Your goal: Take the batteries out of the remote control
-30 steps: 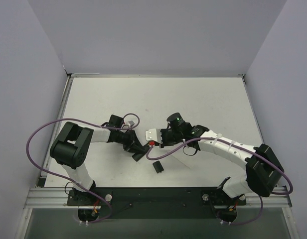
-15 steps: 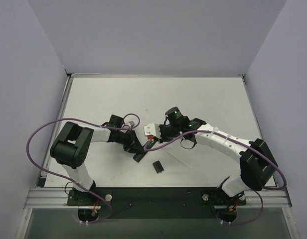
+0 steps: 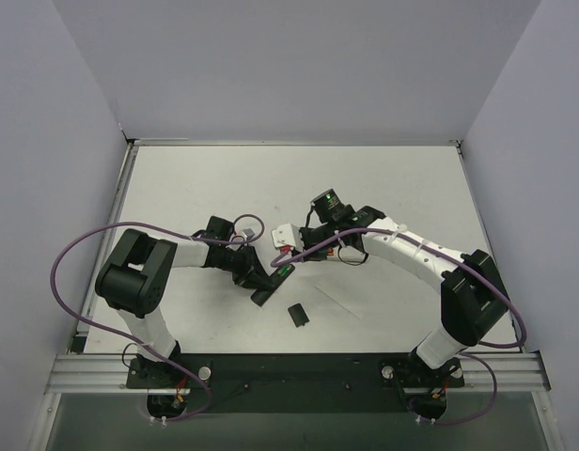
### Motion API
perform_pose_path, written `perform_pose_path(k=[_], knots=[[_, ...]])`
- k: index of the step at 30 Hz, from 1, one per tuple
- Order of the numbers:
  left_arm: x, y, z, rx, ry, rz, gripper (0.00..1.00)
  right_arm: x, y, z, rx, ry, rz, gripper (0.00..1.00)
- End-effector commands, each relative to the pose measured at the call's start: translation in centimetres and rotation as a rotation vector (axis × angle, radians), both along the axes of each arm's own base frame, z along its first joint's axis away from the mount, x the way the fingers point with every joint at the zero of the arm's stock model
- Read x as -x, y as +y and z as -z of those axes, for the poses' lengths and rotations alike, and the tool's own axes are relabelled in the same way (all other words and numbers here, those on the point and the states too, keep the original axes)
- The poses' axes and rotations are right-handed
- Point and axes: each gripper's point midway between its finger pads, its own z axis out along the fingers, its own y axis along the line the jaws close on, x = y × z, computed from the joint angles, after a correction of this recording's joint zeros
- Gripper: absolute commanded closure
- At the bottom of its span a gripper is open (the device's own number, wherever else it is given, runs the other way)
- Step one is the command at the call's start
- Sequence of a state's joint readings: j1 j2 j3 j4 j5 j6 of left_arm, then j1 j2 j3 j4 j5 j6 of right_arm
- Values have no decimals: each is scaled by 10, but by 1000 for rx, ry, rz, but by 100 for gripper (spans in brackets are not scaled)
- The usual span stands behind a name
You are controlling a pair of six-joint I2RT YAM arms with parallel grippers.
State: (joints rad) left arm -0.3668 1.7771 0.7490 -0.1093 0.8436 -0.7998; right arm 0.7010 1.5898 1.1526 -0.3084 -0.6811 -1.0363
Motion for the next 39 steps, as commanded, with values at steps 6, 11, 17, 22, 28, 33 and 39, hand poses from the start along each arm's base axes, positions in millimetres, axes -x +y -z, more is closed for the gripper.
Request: perform_pose_path(k=[6, 11, 17, 22, 28, 33, 39], knots=[[-4, 9, 20, -94, -18, -6, 75, 24, -5, 24, 8, 91, -38, 100], [-3, 10, 21, -99, -15, -6, 75, 19, -5, 31, 49, 79, -14, 100], [-2, 10, 22, -101, -12, -4, 75, 29, -9, 47, 102, 67, 18, 100], [-1, 10, 23, -102, -8, -4, 75, 37, -8, 53, 62, 5, 58, 100], [-2, 10, 23, -103, -7, -6, 75, 50, -12, 58, 54, -15, 80, 100], [-1, 11, 24, -106, -6, -8, 75, 60, -12, 65, 46, -20, 100, 100], [0, 11, 26, -110, -1, -10, 75, 72, -17, 74, 36, -38, 114, 100]])
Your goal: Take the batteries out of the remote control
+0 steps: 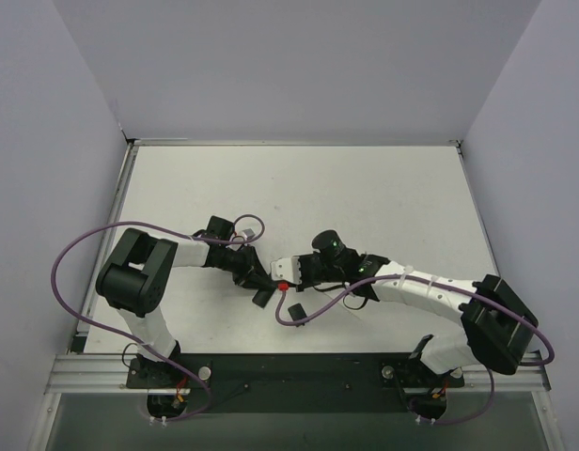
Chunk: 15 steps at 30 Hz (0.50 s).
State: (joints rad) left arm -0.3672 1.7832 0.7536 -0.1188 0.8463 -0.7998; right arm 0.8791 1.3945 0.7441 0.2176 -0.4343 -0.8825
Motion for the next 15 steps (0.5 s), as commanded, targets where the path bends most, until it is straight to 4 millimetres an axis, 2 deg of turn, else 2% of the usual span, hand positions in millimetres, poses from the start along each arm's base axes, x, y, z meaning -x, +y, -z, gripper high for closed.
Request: perform_pose_path(k=[1, 8, 15], knots=[[-1, 11, 25, -107, -12, -11, 75, 44, -30, 56, 141, 199, 24, 100], [-2, 11, 27, -114, -4, -19, 75, 54, -35, 62, 161, 183, 26, 100], [-4, 11, 28, -108, -2, -26, 83, 63, -35, 70, 171, 176, 27, 100]])
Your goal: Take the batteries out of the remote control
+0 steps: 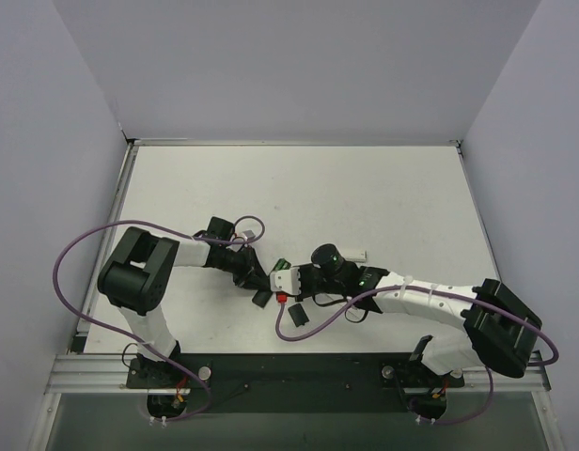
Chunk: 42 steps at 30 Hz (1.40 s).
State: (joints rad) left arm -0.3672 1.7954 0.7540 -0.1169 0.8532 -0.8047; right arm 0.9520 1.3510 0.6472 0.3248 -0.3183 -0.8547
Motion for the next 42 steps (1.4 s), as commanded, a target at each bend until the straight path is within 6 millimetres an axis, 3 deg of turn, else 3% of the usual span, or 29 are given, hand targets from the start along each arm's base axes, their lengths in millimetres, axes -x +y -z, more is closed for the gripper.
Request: perform_pose_path(k=[1, 10, 13, 16, 18, 21, 23, 25, 26, 27, 29, 30, 31, 33, 34, 37, 42], knots=[[-5, 11, 26, -111, -16, -25, 83, 53, -34, 64, 178, 244, -3, 100], [-5, 10, 25, -106, -14, -27, 85, 58, -34, 65, 166, 236, 9, 100], [-7, 9, 21, -97, -24, -30, 84, 53, -30, 53, 134, 221, 23, 100], [-13, 4, 9, -63, -45, -26, 80, 43, -24, 29, 60, 229, 77, 100], [-24, 1, -5, -35, -70, -30, 78, 30, -19, 2, -25, 221, 132, 100], [-63, 3, -42, 16, -158, -87, 73, 1, -23, -27, -154, 235, 257, 100], [-106, 10, -72, 33, -272, -152, 69, -23, -28, -37, -225, 243, 329, 100], [-140, 18, -90, 34, -347, -202, 67, -53, -29, -52, -270, 210, 427, 100], [-174, 29, -108, 7, -443, -263, 67, -67, -33, -46, -249, 212, 484, 100], [-195, 36, -117, -30, -526, -277, 68, -81, -29, -62, -277, 197, 526, 100], [-232, 58, -108, -150, -574, -344, 74, -90, -31, -63, -264, 196, 570, 100], [-255, 60, -127, -152, -642, -360, 77, -90, -29, -66, -276, 201, 566, 100], [-270, 62, -114, -168, -644, -373, 79, -88, -26, -69, -289, 210, 549, 100], [-301, 61, -128, -171, -724, -384, 81, -84, -25, -79, -323, 213, 533, 100], [-310, 60, -105, -184, -680, -378, 81, -81, -26, -77, -324, 220, 528, 100], [-334, 53, -86, -156, -663, -361, 86, -75, -30, -84, -361, 213, 528, 100], [-356, 54, -50, -177, -616, -368, 87, -63, -39, -87, -381, 208, 519, 100]])
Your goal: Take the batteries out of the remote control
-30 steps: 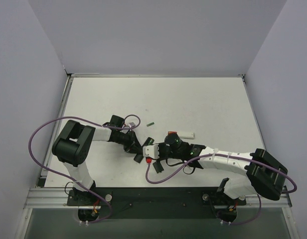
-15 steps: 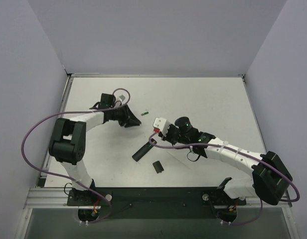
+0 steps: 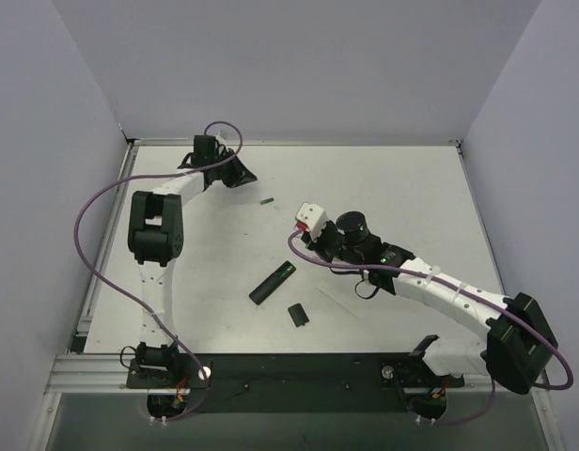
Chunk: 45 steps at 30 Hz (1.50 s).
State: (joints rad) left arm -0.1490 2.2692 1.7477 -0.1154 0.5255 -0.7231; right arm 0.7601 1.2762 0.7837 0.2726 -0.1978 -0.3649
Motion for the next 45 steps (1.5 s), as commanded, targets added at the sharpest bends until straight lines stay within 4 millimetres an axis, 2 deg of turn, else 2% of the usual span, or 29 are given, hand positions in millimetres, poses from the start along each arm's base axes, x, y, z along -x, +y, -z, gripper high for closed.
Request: perform_pose_path(k=[1, 2, 4, 6, 7, 10, 13, 19, 30, 36, 40, 44, 45], knots=[[-15, 4, 39, -33, 60, -10, 87, 9, -1, -21, -78, -33, -8, 100], [-20, 3, 38, -31, 50, -9, 87, 11, -2, -23, -82, -36, -7, 100], [-22, 2, 54, -30, 75, -8, 87, 12, -3, -26, -86, -40, -7, 100], [-24, 1, 61, -28, 81, -7, 87, 11, -3, -28, -89, -46, -3, 100], [-22, 2, 73, -30, 103, -9, 87, 11, -2, -29, -88, -46, -3, 100], [-16, -2, 89, -12, 150, 6, 87, 12, -1, -27, -82, -44, -6, 100], [-11, 0, 94, -16, 164, 3, 87, 10, -1, -28, -84, -48, 2, 100], [-1, -2, 92, -23, 178, 14, 87, 8, -1, -30, -89, -52, 9, 100], [15, 10, 91, -89, 191, 14, 87, 12, -5, -32, -89, -54, 10, 100], [26, 8, 91, -81, 200, 35, 87, 13, -7, -32, -98, -55, 21, 100], [32, 11, 82, -88, 197, 41, 87, 12, -6, -27, -87, -33, 24, 100], [35, 17, 57, -91, 181, 21, 87, 17, 0, -8, -51, 27, -16, 100], [41, 21, 51, -103, 209, 9, 87, 18, 1, -4, -49, 39, -24, 100]])
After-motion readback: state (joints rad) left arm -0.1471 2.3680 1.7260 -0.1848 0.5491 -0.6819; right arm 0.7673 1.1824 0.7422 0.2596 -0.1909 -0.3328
